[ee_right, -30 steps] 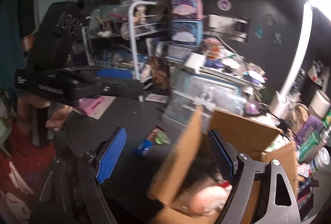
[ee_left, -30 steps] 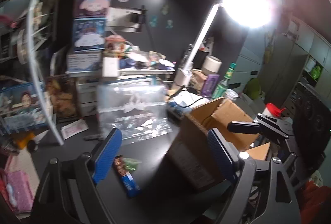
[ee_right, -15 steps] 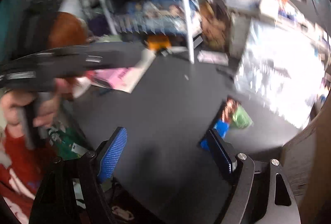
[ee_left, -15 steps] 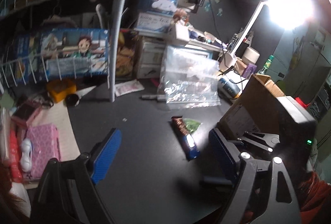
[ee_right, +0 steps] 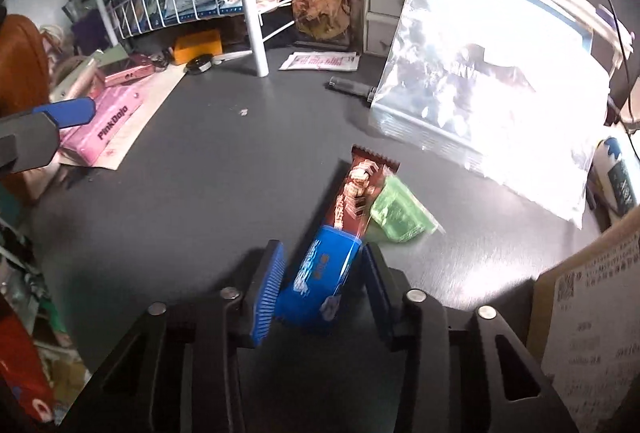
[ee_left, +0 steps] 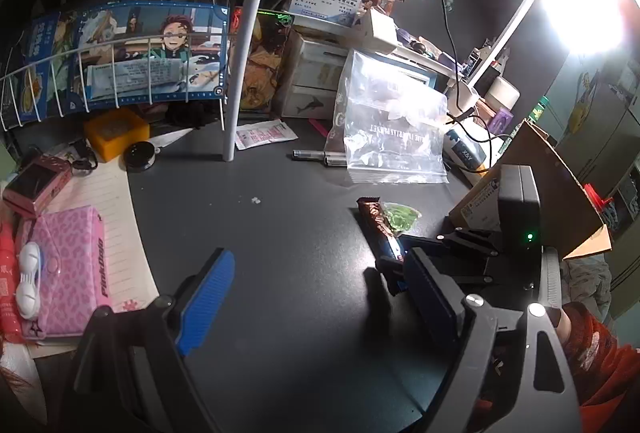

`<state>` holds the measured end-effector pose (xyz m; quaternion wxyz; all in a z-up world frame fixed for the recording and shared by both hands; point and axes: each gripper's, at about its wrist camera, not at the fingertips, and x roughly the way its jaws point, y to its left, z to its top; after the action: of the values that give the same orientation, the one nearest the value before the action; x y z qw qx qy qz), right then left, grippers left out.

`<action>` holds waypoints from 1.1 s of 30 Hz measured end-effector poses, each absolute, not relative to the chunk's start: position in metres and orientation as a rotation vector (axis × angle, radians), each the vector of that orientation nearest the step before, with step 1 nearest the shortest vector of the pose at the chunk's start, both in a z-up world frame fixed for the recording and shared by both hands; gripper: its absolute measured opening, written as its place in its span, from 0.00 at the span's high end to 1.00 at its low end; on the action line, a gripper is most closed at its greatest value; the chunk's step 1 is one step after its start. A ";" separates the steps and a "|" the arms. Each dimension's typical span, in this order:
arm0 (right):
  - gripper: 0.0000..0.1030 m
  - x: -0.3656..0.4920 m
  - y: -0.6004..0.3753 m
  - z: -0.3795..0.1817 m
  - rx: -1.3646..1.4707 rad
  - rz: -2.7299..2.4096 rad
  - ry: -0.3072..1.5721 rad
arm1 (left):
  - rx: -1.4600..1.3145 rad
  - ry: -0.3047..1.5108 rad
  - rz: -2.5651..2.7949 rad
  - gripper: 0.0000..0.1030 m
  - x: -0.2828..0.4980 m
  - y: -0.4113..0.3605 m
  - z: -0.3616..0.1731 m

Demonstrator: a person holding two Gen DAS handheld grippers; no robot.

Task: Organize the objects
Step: 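Lift the blue packet with the brown chocolate bar in the right gripper, then carry the packet and chocolate bar into the box, open the right gripper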

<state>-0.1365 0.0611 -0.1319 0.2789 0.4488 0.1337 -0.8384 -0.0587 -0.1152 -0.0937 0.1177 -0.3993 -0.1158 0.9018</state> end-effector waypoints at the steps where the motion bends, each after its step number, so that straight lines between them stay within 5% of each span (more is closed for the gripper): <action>1: 0.77 -0.138 0.061 -0.132 1.203 -2.249 0.362 | -1.171 -0.340 2.639 0.18 -0.060 -0.116 -0.094; 4: 0.86 -0.141 0.057 -0.133 1.195 -2.255 0.387 | -1.176 -0.345 2.638 0.18 -0.062 -0.117 -0.094; 20: 0.86 -0.071 0.052 -0.056 0.958 -2.064 0.278 | -1.073 -0.321 2.561 0.19 -0.046 -0.090 -0.062; 29: 0.87 -0.024 0.080 0.008 0.762 -2.082 0.279 | -0.943 -0.255 2.534 0.54 -0.030 -0.055 -0.016; 33: 0.87 -0.024 0.105 0.025 0.731 -2.115 0.259 | -0.891 -0.209 2.520 0.61 -0.032 -0.029 0.004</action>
<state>-0.0235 0.1054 0.0248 0.4300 0.2932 0.1039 -0.8476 -0.0318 -0.0290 0.0045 0.2283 -0.3236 -0.0758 0.9151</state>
